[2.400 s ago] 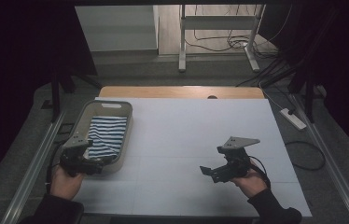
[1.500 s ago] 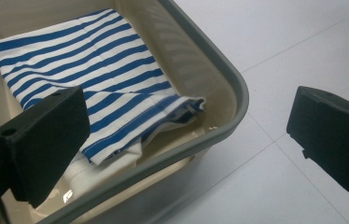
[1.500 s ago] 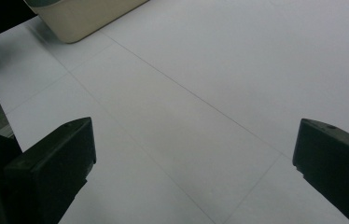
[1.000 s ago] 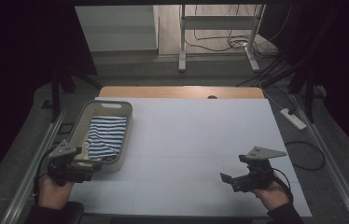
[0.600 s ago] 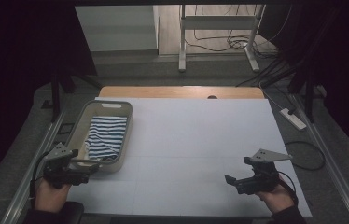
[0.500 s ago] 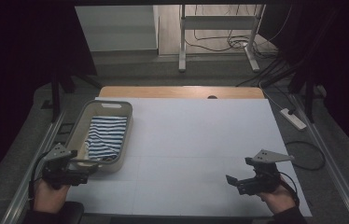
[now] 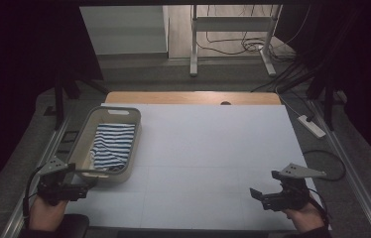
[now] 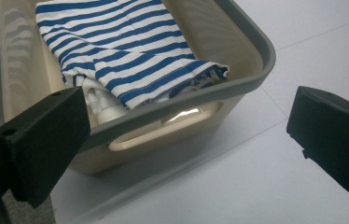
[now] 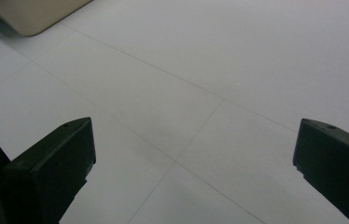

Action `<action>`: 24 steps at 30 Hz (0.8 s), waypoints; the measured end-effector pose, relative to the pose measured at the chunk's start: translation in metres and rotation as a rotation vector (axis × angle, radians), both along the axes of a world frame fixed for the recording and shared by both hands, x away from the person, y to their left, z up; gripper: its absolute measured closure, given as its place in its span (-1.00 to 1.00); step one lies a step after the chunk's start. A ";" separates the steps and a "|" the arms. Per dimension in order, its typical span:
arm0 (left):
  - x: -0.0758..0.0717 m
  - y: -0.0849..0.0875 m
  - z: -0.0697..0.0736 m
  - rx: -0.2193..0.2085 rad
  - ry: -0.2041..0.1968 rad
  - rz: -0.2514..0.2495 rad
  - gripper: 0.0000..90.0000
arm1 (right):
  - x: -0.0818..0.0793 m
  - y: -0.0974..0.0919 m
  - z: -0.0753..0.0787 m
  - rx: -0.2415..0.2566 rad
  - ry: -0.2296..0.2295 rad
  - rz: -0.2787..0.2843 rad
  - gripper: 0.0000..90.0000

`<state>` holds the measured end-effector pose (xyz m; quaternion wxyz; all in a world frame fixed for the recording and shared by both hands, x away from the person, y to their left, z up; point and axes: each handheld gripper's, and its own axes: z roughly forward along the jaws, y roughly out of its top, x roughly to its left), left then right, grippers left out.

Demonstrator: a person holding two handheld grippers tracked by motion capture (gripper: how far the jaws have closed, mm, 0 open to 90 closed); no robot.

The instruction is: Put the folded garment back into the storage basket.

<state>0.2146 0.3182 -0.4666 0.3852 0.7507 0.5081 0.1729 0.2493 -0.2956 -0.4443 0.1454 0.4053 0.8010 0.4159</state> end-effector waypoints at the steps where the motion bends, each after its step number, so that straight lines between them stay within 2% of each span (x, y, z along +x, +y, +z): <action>1: -0.001 0.000 0.000 0.001 0.000 0.002 -1.00 | -0.001 -0.002 0.000 0.000 -0.001 -0.009 -1.00; 11: -0.006 0.001 -0.001 0.021 0.002 0.016 -1.00 | -0.010 -0.018 -0.001 -0.006 -0.004 -0.066 -1.00; 24: -0.011 0.002 -0.002 0.047 0.005 0.031 -1.00 | -0.019 -0.029 -0.001 -0.033 -0.002 -0.110 -1.00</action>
